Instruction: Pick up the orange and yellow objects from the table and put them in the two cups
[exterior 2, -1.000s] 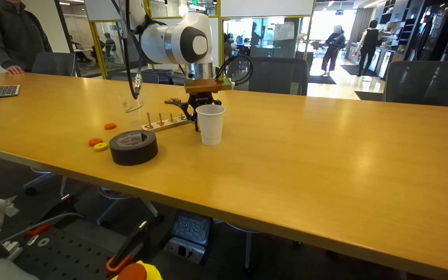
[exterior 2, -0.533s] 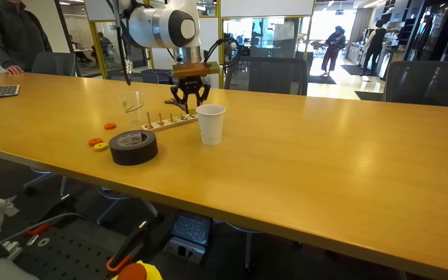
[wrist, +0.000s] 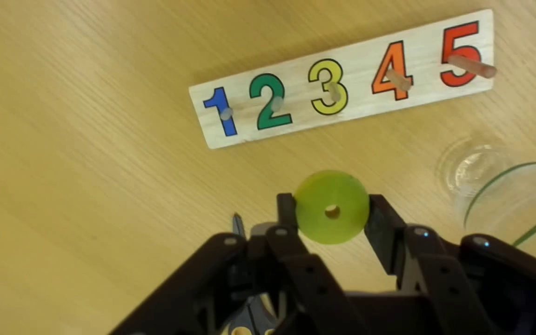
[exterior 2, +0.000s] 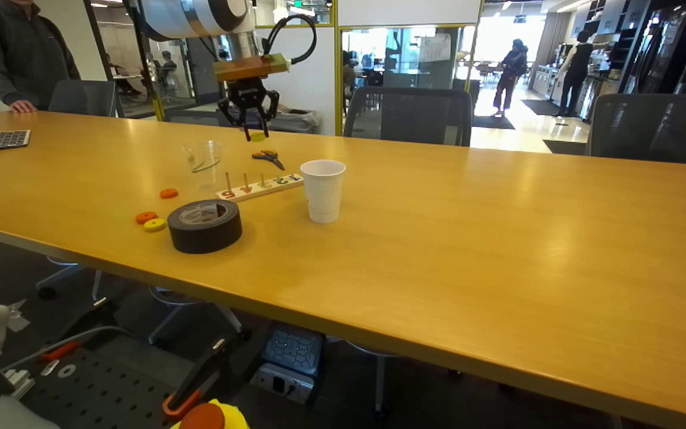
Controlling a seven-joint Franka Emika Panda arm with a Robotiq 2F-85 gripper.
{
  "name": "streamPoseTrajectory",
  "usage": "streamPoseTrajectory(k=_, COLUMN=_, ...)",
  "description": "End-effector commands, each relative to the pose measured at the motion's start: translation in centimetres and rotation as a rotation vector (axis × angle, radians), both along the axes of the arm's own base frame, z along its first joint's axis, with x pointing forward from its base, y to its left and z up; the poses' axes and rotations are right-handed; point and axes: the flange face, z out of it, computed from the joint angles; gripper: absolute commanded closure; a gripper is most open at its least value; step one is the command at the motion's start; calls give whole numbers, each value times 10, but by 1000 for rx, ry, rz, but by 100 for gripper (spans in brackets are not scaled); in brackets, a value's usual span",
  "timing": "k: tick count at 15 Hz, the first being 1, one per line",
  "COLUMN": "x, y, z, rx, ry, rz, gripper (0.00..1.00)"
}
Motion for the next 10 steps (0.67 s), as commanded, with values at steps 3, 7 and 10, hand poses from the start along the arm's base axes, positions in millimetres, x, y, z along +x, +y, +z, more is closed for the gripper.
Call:
streamPoseTrajectory(k=3, x=-17, y=49, z=23, rx=-5, ry=72, rz=22, gripper=80)
streamPoseTrajectory(k=7, x=-27, y=74, z=23, rx=39, ry=115, rz=54, gripper=80)
streamPoseTrajectory(k=10, x=-32, y=82, z=20, rx=90, ry=135, rz=62, gripper=80)
